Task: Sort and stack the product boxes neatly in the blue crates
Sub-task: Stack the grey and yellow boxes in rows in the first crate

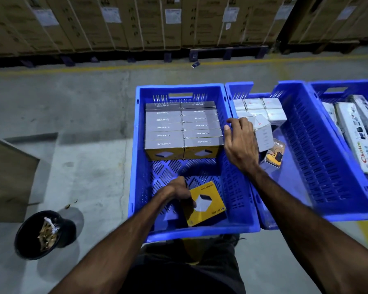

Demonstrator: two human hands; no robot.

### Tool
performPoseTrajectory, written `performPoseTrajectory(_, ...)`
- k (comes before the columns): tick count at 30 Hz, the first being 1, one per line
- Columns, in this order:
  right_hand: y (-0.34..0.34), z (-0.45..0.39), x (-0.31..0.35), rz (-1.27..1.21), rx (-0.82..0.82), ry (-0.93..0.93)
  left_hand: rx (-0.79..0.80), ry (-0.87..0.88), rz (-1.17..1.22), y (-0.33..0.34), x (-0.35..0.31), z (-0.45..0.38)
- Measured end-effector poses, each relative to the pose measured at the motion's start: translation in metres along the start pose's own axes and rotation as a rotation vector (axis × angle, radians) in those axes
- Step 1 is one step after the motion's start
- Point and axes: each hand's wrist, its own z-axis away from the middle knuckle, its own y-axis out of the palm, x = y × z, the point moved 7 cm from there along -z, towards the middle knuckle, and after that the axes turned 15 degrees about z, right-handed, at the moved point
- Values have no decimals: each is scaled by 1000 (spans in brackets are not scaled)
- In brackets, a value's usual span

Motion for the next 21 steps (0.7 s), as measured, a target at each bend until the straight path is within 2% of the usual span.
performPoseTrajectory(4,0,0,0,7,7,2,55,136,142,4,-21,10)
performPoseTrajectory(7,0,0,0,9,0,3,20,285,94,7,-37,24)
performPoseTrajectory(13,1,-1,-1,2,-14,3,-353,662,-51,-21,-46,69)
performPoseTrajectory(17,0,0,-1,-35,-17,3,-532,782,-99,-51,-54,85)
performPoseTrajectory(21,-2,1,0,-83,-18,5,-607,857,-154,-68,-77,86)
